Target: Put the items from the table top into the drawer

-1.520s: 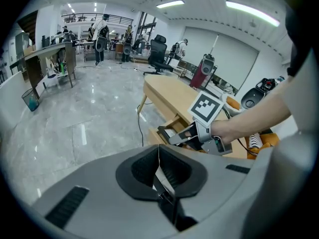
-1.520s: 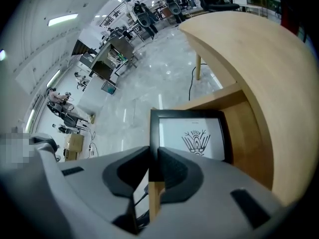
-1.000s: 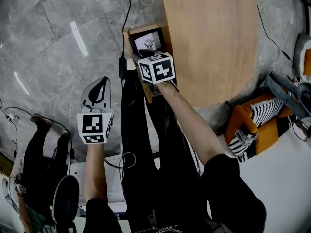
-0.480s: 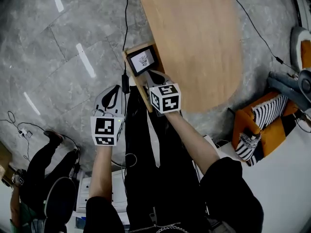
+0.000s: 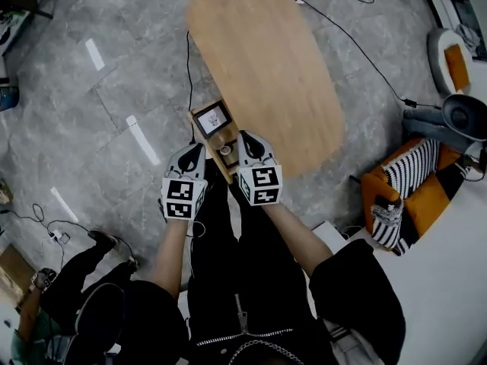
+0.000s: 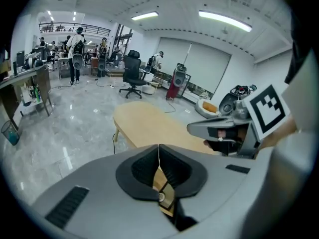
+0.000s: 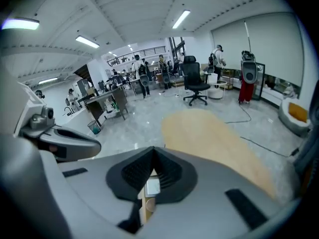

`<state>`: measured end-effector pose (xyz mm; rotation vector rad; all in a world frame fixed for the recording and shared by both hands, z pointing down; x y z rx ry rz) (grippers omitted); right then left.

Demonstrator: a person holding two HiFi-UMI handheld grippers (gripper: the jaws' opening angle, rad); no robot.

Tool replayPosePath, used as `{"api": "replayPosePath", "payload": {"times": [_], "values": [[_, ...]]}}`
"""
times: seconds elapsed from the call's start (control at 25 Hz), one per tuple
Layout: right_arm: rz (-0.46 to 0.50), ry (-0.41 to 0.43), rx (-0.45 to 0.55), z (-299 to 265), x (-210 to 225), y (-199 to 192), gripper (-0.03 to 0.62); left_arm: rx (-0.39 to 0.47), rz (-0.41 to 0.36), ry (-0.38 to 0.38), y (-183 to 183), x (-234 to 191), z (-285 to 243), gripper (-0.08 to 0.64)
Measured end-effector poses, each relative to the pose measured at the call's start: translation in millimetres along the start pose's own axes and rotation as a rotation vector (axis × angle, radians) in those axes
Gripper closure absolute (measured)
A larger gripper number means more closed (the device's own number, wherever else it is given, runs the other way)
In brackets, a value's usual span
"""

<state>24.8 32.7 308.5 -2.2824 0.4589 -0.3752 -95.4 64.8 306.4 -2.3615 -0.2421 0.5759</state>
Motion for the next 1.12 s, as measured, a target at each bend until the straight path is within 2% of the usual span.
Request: {"api": "replayPosePath", "payload": {"times": [0.2,0.56,1.12], "values": [[0.03,-0.015,0.087,41,-7,48,0.584,0.047,-0.044,0.0,41,15,18,0.545],[-0.01,-0.093,0.168,105,-1,83,0.584,0.114,-0.102,-0.037,91,42,49,0.546],[-0.01,-0.092,0.25,129,-8,109,0.584,0.127,-0.156,-0.054,102,65,75,0.546]]}}
Point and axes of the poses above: the fingertips, and each gripper's own axes: z backward along the fingers, x to its right, y out of its top, the point moved 2 cm from there along z, backward along the fingers, and after that the axes turned 4 degrees about z, right-handed, at the moved point
